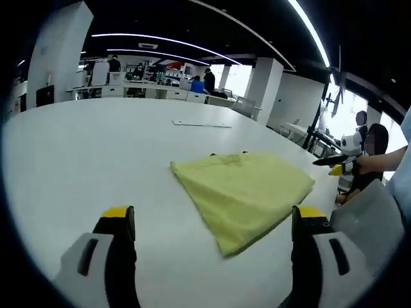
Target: Fold the garment on the visible template until the final outline fits inside the template.
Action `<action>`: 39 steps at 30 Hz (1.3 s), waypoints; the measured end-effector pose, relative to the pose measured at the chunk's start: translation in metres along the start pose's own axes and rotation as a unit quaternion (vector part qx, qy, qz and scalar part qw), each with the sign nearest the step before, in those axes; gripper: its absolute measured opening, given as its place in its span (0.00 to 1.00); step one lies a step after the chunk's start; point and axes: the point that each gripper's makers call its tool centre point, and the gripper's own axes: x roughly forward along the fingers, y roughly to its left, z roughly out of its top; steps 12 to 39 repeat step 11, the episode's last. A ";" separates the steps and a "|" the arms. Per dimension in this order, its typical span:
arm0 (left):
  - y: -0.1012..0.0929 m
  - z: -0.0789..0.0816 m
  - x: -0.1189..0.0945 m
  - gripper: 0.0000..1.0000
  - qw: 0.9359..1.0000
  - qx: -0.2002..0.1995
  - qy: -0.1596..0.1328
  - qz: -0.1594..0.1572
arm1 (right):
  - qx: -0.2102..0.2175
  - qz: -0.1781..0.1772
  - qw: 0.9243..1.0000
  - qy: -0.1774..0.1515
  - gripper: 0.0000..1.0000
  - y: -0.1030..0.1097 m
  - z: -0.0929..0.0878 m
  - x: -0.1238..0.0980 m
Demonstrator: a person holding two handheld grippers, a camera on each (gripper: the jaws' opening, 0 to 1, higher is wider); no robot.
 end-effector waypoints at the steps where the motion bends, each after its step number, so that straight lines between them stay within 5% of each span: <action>1: 0.001 0.001 0.000 0.99 1.000 0.002 -0.002 0.002 | -0.002 0.001 1.000 0.000 1.00 0.001 0.000 0.000; 4: 0.005 0.006 -0.003 0.99 1.000 0.014 -0.011 0.014 | -0.013 0.014 0.999 0.027 0.99 0.007 -0.005 0.004; 10: 0.003 0.002 -0.003 0.99 1.000 0.019 -0.008 0.010 | -0.040 0.026 0.999 0.018 0.99 0.023 0.000 0.013; 39: 0.000 0.002 -0.002 0.99 1.000 0.025 -0.006 0.007 | -0.042 0.024 0.999 0.017 0.99 0.023 0.000 0.013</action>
